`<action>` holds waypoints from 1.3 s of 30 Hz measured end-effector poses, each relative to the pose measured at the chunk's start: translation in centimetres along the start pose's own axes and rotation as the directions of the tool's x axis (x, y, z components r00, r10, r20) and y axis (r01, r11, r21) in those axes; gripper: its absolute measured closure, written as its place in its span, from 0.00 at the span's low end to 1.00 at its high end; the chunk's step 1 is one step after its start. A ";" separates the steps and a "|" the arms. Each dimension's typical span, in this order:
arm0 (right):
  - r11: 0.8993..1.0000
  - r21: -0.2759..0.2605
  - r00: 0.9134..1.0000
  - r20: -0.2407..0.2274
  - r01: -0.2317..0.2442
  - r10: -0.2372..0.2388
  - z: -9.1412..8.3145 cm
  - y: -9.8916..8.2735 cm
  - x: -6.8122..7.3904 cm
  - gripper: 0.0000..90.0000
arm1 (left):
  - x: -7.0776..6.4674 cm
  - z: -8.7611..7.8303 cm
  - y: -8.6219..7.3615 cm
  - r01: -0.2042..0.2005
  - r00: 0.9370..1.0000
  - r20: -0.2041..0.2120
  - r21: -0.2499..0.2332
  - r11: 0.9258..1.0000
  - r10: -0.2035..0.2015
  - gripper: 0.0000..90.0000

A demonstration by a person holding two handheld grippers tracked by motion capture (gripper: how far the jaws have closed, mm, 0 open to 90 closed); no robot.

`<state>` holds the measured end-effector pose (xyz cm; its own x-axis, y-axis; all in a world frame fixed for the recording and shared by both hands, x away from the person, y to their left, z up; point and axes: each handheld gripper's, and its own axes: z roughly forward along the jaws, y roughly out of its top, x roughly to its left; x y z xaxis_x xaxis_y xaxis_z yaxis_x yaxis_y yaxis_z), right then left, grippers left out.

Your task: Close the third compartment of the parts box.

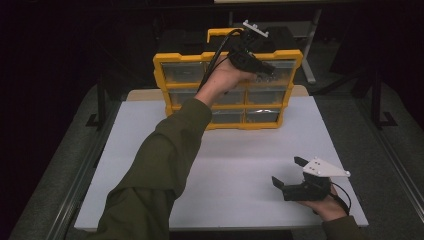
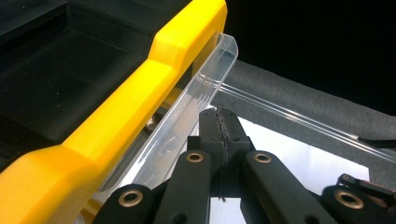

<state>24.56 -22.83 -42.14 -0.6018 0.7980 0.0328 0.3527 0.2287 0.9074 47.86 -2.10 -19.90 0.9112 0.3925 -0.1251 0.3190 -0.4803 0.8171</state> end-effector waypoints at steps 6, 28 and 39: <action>1.000 -0.009 1.000 -0.001 0.001 -0.001 0.0 0.0 -0.1 0.00 | 0.2 0.1 0.0 0.009 1.000 -0.010 -0.006 1.000 -0.009 1.00; 1.000 0.003 1.000 -0.002 0.016 -0.016 0.0 0.0 0.2 0.00 | -1.2 -3.2 -3.5 0.000 0.999 0.050 -0.077 0.997 0.004 0.74; 1.000 0.002 1.000 -0.002 0.014 -0.014 0.0 0.0 0.2 0.00 | -2.0 -5.5 -7.1 -0.023 0.999 0.043 -0.098 0.995 0.027 0.50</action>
<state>24.42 -22.64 -42.13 -0.6083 0.7934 0.0210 0.3458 0.2411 0.9068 42.35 4.90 -22.37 0.9300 0.3449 -0.1270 0.2711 -0.4103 0.8707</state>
